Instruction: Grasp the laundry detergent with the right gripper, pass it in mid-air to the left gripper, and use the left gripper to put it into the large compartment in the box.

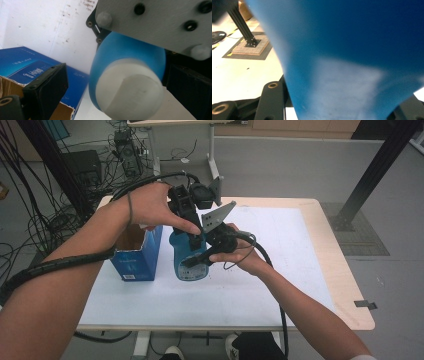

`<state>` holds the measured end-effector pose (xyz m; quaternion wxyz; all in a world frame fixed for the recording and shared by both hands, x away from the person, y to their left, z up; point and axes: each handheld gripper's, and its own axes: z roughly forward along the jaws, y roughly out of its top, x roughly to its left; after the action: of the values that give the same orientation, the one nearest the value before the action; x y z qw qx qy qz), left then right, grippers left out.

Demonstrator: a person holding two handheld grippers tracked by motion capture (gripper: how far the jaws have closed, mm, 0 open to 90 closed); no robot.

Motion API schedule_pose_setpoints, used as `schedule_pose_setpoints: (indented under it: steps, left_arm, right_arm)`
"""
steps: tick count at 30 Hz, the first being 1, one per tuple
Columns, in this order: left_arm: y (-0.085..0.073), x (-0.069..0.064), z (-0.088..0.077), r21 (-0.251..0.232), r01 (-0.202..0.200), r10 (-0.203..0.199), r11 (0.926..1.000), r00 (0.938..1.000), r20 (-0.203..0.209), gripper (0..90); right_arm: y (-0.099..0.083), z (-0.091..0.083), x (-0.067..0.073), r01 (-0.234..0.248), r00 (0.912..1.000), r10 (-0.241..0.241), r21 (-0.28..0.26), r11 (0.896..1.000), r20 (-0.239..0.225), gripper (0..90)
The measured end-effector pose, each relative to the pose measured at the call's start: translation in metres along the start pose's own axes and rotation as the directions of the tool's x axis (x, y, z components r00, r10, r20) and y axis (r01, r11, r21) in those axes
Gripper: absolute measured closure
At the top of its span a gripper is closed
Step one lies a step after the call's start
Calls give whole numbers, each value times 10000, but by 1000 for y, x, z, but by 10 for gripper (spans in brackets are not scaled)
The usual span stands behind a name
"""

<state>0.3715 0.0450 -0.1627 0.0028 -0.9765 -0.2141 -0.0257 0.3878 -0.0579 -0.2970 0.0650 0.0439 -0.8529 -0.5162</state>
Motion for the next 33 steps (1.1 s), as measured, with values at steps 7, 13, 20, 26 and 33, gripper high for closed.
schedule_pose_setpoints:
  steps: [7,13,20,26,33]
  left_arm:
    - [0,0,3,-266,59,-61,9996,10000,-62,46]
    - [1,-2,4,-262,-116,118,9996,9999,57,48]
    - [3,-3,6,-263,-138,139,9996,9999,46,47]
    - [4,-4,6,-159,-234,234,9996,9997,7,51]
    - [5,-5,9,-88,-311,310,9995,9995,-64,53]
  right_arm:
    - [0,0,1,26,10000,-26,0,10000,-37,440]
    - [0,-1,1,-34,10000,34,-18,10000,-38,440]
    - [1,-4,3,-208,9998,208,49,9998,-11,440]
    - [1,-3,0,234,9997,-233,-230,9995,42,441]
    - [1,-5,1,305,9995,-304,-257,9992,13,441]
